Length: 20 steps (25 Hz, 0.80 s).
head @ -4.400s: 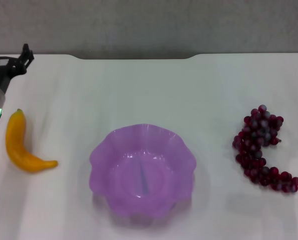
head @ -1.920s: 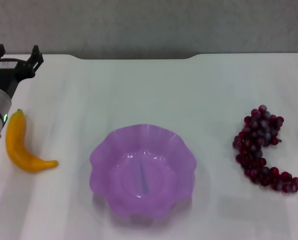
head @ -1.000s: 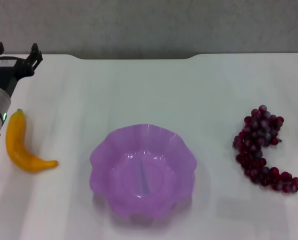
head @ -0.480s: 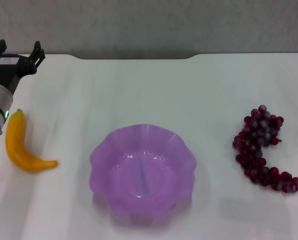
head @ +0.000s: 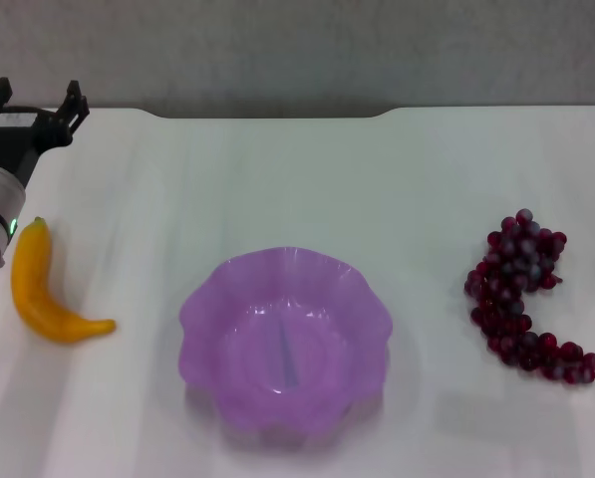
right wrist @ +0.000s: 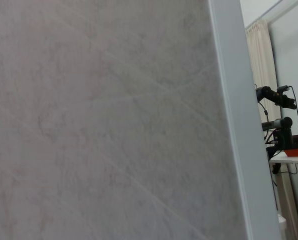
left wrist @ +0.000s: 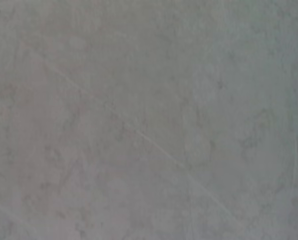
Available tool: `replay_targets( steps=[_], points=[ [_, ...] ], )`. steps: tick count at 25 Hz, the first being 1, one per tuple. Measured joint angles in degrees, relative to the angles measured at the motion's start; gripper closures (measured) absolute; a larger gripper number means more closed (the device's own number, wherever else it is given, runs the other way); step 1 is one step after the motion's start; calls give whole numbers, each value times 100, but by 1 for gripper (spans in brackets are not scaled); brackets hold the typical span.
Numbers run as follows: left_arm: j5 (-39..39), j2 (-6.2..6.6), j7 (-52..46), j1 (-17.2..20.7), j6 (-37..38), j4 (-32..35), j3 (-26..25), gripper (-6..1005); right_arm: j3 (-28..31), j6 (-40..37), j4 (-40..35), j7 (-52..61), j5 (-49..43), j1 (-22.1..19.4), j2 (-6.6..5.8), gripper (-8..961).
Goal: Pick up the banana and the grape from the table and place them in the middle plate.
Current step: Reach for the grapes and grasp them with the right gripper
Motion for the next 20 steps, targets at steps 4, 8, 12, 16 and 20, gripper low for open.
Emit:
replay_targets(
  steps=[4, 8, 12, 16, 20],
  points=[
    [0, 0, -3, -11, -5, 1, -2, 105, 0, 10, 0, -1, 0, 16, 0, 85],
    [2, 0, -5, -21, -21, 7, 24, 106, -16, 285, 0, -39, -45, 70, -10, 85],
    [45, 5, -9, -19, -38, 4, 28, 106, -6, 662, -6, -217, -65, 155, -23, 86],
    [48, 16, -8, -84, -171, 3, 32, 106, 0, 1051, 14, -127, -22, 355, -42, 87],
    [51, 13, 77, -145, -306, 7, 33, 105, -42, 1421, 83, -158, -68, 573, -52, 87]
  ],
)
